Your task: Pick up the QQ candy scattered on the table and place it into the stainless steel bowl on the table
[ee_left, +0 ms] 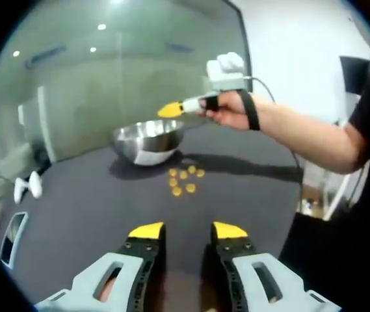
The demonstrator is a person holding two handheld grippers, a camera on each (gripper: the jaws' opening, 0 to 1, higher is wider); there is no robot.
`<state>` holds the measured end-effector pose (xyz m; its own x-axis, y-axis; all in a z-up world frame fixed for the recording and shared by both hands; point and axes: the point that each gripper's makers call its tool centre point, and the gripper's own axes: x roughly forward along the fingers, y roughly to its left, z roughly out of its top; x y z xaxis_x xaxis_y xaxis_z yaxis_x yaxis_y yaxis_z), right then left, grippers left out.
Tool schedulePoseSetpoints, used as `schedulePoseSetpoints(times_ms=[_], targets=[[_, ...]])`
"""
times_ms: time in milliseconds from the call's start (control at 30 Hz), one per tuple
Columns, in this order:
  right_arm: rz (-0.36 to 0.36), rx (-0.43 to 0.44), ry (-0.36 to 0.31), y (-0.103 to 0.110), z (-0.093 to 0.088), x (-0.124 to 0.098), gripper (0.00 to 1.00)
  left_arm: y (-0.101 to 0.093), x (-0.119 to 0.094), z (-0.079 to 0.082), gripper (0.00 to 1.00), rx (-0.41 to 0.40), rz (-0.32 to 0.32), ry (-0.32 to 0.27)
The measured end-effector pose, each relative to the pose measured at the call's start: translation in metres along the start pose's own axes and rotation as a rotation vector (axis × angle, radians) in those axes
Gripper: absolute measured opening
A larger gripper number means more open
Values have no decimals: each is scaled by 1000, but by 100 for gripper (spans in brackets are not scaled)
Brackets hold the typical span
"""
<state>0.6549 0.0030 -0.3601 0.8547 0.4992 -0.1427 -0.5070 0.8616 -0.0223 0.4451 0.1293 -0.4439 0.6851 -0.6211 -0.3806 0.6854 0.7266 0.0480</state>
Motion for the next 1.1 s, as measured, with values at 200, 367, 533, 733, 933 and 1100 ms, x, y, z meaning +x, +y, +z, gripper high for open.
schedulePoseSetpoints(times_ms=[200, 367, 533, 733, 933, 1100], targets=[[7, -16, -5, 5, 10, -10, 16, -3, 0, 6, 30, 0, -10, -12], [75, -64, 19, 17, 6, -30, 15, -2, 0, 10, 30, 12, -10, -17], [144, -106, 78, 20, -22, -73, 15, 0, -2, 10, 30, 21, -6, -15], [195, -99, 123, 19, -52, -117, 16, -1, -7, 12, 30, 14, -19, -26], [192, -154, 162, 17, -68, -143, 16, -5, -2, 12, 30, 30, -29, -20], [228, -199, 191, 24, -81, -153, 16, -8, -6, 14, 30, 12, -48, -33]])
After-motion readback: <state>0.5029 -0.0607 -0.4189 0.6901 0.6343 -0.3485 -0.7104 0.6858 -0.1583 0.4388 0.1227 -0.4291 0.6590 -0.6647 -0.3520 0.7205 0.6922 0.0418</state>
